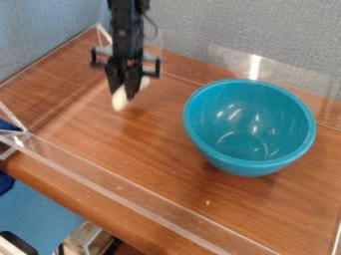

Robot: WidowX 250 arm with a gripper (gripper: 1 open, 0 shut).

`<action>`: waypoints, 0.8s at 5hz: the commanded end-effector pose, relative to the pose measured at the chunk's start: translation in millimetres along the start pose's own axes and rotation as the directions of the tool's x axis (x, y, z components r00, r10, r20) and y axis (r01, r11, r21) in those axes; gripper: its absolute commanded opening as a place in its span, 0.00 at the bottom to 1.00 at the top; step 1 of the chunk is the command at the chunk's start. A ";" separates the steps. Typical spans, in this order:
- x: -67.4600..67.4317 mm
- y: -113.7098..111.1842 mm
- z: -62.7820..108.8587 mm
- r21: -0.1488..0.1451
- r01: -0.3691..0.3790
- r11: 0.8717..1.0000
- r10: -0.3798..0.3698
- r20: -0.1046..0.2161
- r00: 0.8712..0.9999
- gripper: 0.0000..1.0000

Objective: Put the mushroom in the blue bowl

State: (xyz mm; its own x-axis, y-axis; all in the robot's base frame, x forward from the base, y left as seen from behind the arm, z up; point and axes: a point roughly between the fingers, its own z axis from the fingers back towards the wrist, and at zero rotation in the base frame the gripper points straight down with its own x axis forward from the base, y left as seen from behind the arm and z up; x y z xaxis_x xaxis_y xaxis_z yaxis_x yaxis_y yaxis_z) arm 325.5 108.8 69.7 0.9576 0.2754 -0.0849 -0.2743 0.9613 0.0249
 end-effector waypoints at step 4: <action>-37.4 -101.4 117.9 -0.082 0.220 0.972 -0.204 0.174 0.963 0.00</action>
State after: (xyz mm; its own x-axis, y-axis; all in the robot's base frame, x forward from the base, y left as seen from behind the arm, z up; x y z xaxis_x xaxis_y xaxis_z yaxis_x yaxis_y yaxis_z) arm 326.3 -4.0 161.2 0.9985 0.0538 -0.0002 -0.0537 0.9954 -0.0789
